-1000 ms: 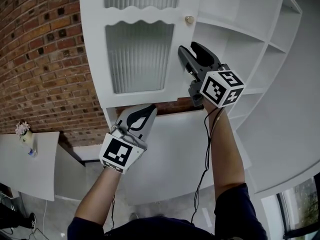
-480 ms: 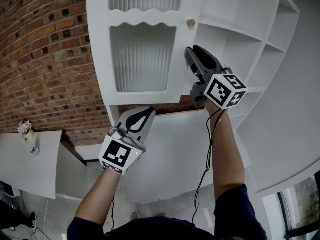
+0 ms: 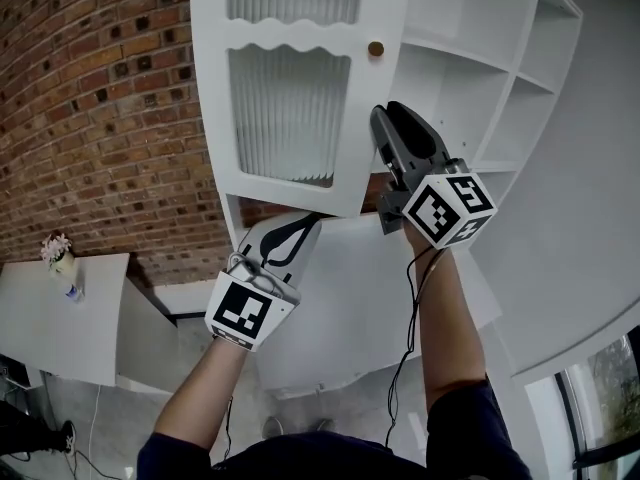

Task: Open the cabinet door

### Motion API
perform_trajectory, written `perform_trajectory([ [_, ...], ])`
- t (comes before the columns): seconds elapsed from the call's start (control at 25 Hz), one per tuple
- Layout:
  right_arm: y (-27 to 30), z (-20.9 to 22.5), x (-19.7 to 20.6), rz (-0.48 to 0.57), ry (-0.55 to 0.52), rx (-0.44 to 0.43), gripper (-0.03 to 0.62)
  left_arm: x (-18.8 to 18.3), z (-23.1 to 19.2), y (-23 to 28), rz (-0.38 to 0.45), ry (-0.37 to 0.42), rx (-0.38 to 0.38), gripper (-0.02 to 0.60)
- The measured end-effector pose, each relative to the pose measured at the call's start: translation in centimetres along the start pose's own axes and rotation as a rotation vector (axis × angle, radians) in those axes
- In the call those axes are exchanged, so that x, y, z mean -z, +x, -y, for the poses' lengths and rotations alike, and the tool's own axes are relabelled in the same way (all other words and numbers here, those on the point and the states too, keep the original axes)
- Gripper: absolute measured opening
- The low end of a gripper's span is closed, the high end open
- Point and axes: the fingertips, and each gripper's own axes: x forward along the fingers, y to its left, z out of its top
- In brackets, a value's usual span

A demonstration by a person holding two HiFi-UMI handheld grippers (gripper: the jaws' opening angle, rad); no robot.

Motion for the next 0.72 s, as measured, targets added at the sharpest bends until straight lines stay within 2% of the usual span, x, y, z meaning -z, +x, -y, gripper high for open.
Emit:
perform_trajectory([
  [0.24, -2.6, -4.6, -2.1, 0.023, -0.097, 0.001, 0.084, -2.6, 0.9, -1.9, 0.042, -0.014, -0.021, 0.009],
  [0.44, -4.1, -9.0, -3.4, 0.043, -0.193, -0.032, 0.061, -4.4, 1.1, -4.0, 0.075, -0.029, -0.045, 0.009],
  [0.56, -4.5, -11.6, -4.1, 0.061, -0.265, -0.056, 0.061, -4.9, 0.5, -5.9, 0.062, -0.044, -0.092, 0.009],
  [0.72, -4.6, -13.9, -4.5, 0.096, -0.277, -0.065, 0.061, -4.8, -1.0, -8.2, 0.028, -0.031, -0.146, 0.009],
])
